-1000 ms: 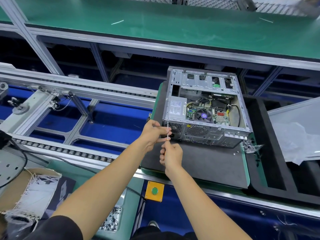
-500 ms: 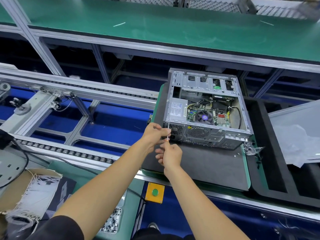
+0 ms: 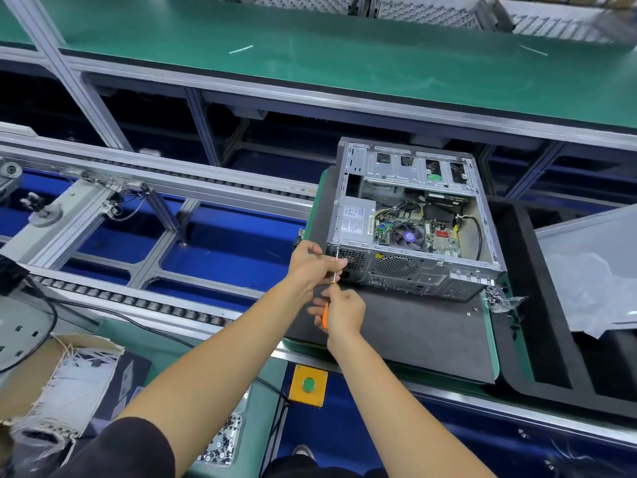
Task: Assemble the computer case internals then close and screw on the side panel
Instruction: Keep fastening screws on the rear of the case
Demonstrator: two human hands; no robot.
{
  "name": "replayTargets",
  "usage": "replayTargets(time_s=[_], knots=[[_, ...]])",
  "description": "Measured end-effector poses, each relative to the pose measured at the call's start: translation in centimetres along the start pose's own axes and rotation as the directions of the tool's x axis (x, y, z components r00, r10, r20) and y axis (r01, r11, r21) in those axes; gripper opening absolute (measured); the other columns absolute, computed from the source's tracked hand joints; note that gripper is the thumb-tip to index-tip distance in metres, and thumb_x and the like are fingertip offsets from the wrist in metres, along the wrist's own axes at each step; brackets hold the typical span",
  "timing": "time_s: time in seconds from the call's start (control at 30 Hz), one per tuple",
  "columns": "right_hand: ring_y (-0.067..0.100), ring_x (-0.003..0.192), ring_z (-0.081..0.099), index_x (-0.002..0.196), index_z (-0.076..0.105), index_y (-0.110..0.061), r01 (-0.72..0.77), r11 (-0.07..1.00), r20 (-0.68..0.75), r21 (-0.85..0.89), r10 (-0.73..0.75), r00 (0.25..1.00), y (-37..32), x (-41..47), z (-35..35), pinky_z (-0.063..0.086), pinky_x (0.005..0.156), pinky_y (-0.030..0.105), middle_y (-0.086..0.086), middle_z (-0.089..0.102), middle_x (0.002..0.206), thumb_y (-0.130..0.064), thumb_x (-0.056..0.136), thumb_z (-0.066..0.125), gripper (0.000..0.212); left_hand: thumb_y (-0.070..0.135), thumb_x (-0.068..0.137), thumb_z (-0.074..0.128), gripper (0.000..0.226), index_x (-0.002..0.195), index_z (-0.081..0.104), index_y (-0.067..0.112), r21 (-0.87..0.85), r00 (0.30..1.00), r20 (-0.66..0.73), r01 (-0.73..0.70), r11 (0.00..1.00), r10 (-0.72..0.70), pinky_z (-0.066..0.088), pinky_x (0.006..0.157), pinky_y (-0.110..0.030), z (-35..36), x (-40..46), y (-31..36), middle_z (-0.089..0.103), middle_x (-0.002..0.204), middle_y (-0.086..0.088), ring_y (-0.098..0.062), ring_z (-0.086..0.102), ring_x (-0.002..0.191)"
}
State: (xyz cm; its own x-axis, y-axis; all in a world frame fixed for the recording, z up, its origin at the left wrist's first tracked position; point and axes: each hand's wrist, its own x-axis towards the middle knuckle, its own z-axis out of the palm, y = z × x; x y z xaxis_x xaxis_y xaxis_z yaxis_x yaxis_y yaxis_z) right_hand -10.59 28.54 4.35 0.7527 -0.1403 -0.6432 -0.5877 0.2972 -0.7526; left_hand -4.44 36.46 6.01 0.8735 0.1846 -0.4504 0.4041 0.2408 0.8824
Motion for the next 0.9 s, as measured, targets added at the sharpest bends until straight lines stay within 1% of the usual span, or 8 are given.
replayTargets(time_s=[0.1, 0.2, 0.33, 0.43, 0.57, 0.67, 0.73, 0.9], knots=[[0.026, 0.049, 0.066, 0.091, 0.056, -0.008, -0.053, 0.998, 0.011, 0.016, 0.053, 0.999, -0.2, 0.2, 0.0, 0.04, 0.042, 0.022, 0.014, 0.075, 0.071, -0.018, 0.097, 0.048, 0.014, 0.004, 0.088, 0.077, 0.043, 0.102, 0.038, 0.014, 0.01, 0.998, 0.067, 0.008, 1.0, -0.008, 0.061, 0.065, -0.031, -0.4, 0.0, -0.3, 0.076, 0.098, -0.017, -0.021, 0.076, 0.077], [0.02, 0.038, 0.052, 0.092, 0.058, -0.005, -0.111, 0.994, 0.026, 0.02, 0.11, 0.994, -0.3, 0.3, 0.0, 0.032, 0.039, 0.02, 0.011, 0.072, 0.066, -0.021, 0.098, 0.044, 0.022, -0.002, 0.095, 0.065, 0.037, 0.102, 0.033, 0.015, -0.004, 0.989, 0.145, 0.04, 0.999, -0.039, 0.064, 0.071, -0.038, -1.2, 0.2, 0.1, 0.078, 0.099, -0.015, -0.027, 0.077, 0.092], [0.014, 0.039, 0.043, 0.098, 0.06, -0.004, -0.064, 0.998, 0.025, -0.02, 0.065, 0.998, -0.4, 0.4, 0.1, 0.03, 0.037, 0.02, 0.007, 0.056, 0.067, -0.021, 0.097, 0.055, 0.017, -0.009, 0.085, 0.074, 0.055, 0.098, 0.029, 0.019, -0.01, 0.994, 0.093, 0.056, 0.998, -0.055, 0.065, 0.069, -0.045, -1.2, 0.5, 0.5, 0.078, 0.091, -0.016, -0.031, 0.077, 0.086], [0.017, 0.043, 0.056, 0.105, 0.062, 0.002, -0.038, 0.998, 0.009, -0.052, 0.038, 0.999, -0.5, 0.3, -0.2, 0.041, 0.04, 0.023, 0.008, 0.064, 0.066, -0.017, 0.093, 0.062, 0.022, -0.006, 0.078, 0.081, 0.061, 0.097, 0.029, 0.02, -0.021, 0.998, 0.027, 0.05, 0.999, -0.049, 0.061, 0.06, -0.035, -1.0, 0.6, 0.3, 0.078, 0.086, -0.011, -0.026, 0.077, 0.078], [0.025, 0.045, 0.063, 0.098, 0.06, -0.003, -0.08, 0.997, 0.052, 0.018, 0.079, 0.996, -1.1, 0.0, 0.0, 0.046, 0.042, 0.024, 0.013, 0.072, 0.065, -0.017, 0.095, 0.055, 0.015, -0.002, 0.077, 0.084, 0.061, 0.098, 0.031, 0.02, -0.016, 0.999, -0.015, 0.03, 0.999, -0.031, 0.059, 0.059, -0.027, -0.8, 0.8, 0.0, 0.078, 0.084, -0.009, -0.021, 0.075, 0.071], [0.024, 0.04, 0.06, 0.095, 0.058, -0.004, -0.156, 0.987, 0.086, 0.039, 0.152, 0.985, -1.2, 0.2, 0.3, 0.043, 0.04, 0.022, 0.016, 0.074, 0.068, -0.021, 0.1, 0.045, 0.022, 0.006, 0.083, 0.082, 0.051, 0.107, 0.038, 0.015, 0.002, 0.997, 0.056, 0.05, 0.999, -0.05, 0.062, 0.069, -0.032, -1.3, 0.7, 0.2, 0.079, 0.093, -0.009, -0.02, 0.077, 0.082], [0.018, 0.037, 0.05, 0.095, 0.06, -0.003, -0.174, 0.983, 0.081, 0.056, 0.169, 0.982, -1.1, 0.3, 0.2, 0.032, 0.037, 0.018, 0.012, 0.073, 0.067, -0.025, 0.101, 0.042, 0.028, 0.009, 0.09, 0.076, 0.042, 0.112, 0.04, 0.011, 0.03, 0.984, 0.159, 0.08, 0.996, -0.084, 0.064, 0.075, -0.038, -1.6, 0.5, 0.5, 0.079, 0.1, -0.009, -0.022, 0.077, 0.092], [0.011, 0.039, 0.038, 0.084, 0.059, -0.01, -0.119, 0.993, 0.065, 0.003, 0.118, 0.991, -0.8, 0.6, 0.1, 0.022, 0.036, 0.019, 0.002, 0.056, 0.06, -0.023, 0.097, 0.053, 0.019, 0.006, 0.092, 0.073, 0.04, 0.113, 0.04, 0.011, 0.043, 0.974, 0.202, 0.098, 0.994, -0.105, 0.064, 0.076, -0.041, -1.9, 0.6, 1.1, 0.078, 0.102, -0.012, -0.026, 0.076, 0.096]])
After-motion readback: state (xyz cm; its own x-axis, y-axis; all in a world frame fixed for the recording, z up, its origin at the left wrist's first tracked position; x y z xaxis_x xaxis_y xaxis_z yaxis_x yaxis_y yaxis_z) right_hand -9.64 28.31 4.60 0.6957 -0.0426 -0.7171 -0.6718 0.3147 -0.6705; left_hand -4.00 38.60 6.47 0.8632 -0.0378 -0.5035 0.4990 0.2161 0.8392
